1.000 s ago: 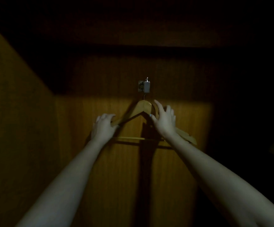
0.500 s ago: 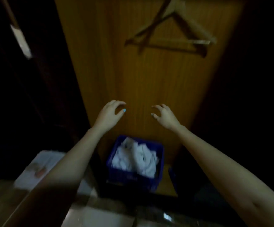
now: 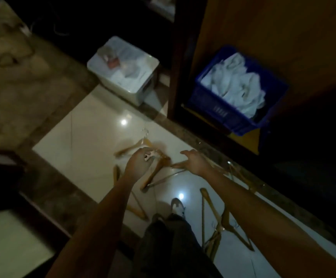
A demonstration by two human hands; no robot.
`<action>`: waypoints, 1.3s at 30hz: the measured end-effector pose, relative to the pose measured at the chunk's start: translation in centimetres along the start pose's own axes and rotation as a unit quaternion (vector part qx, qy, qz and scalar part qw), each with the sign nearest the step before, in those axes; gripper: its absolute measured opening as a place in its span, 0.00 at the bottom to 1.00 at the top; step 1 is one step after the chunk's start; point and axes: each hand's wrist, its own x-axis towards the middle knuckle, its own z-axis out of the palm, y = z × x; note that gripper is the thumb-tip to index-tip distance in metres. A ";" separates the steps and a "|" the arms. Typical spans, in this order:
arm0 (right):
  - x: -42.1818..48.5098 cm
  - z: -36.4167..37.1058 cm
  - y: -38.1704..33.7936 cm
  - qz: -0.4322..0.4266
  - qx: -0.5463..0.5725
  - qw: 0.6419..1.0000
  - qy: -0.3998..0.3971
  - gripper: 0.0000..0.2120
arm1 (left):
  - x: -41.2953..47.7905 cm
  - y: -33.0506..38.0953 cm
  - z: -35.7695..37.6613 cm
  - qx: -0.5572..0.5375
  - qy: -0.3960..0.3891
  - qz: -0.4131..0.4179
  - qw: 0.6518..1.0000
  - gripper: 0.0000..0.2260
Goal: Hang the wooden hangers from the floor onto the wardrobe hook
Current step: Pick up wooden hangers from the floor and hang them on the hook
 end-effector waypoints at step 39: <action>29.0 21.9 8.4 -0.080 -0.075 0.993 -0.039 0.14 | 16.2 -31.6 17.6 -0.072 0.005 -0.186 0.980 0.10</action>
